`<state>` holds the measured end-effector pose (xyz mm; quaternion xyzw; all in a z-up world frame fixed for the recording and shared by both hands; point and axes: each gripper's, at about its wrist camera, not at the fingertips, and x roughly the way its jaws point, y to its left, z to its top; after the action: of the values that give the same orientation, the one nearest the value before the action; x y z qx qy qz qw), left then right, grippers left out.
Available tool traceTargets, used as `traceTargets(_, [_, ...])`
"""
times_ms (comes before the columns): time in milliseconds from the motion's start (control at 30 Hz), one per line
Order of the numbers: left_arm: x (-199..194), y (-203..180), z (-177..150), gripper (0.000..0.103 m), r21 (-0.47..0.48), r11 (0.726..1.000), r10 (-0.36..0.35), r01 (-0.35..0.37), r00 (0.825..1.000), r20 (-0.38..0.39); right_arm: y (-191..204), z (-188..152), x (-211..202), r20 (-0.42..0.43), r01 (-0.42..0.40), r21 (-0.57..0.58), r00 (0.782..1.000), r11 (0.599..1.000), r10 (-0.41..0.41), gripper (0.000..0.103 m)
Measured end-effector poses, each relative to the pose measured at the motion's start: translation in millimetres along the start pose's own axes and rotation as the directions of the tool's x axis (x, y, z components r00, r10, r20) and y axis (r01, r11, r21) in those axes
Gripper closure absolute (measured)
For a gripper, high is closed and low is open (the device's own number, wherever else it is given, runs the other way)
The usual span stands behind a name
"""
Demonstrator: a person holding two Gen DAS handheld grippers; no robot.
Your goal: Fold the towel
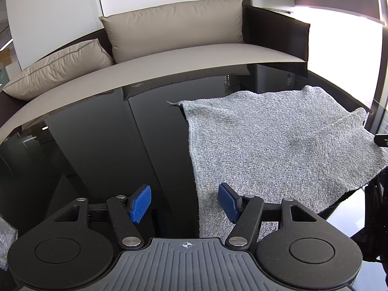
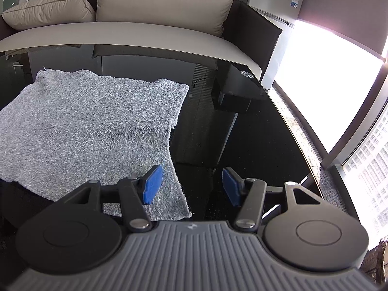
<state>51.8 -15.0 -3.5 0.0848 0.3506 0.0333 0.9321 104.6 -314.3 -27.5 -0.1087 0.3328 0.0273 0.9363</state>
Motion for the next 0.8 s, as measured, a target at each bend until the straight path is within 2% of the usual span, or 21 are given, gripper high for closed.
traceTargets(267, [-12.1, -2.6, -9.3, 0.045, -0.004, 1.0, -0.006, 0.006, 1.0, 0.003, -5.5, -11.1, -11.2, 0.0, 0.003, 0.021, 1.0, 1.0, -0.003, 0.045])
traceTargets(800, [-26.9, 4.5, -22.5, 0.045, -0.075, 0.996, -0.038, 0.038, 0.999, 0.007, -10.9, -25.8, -25.4, 0.007, 0.008, 0.07, 1.0, 0.998, -0.008, 0.044])
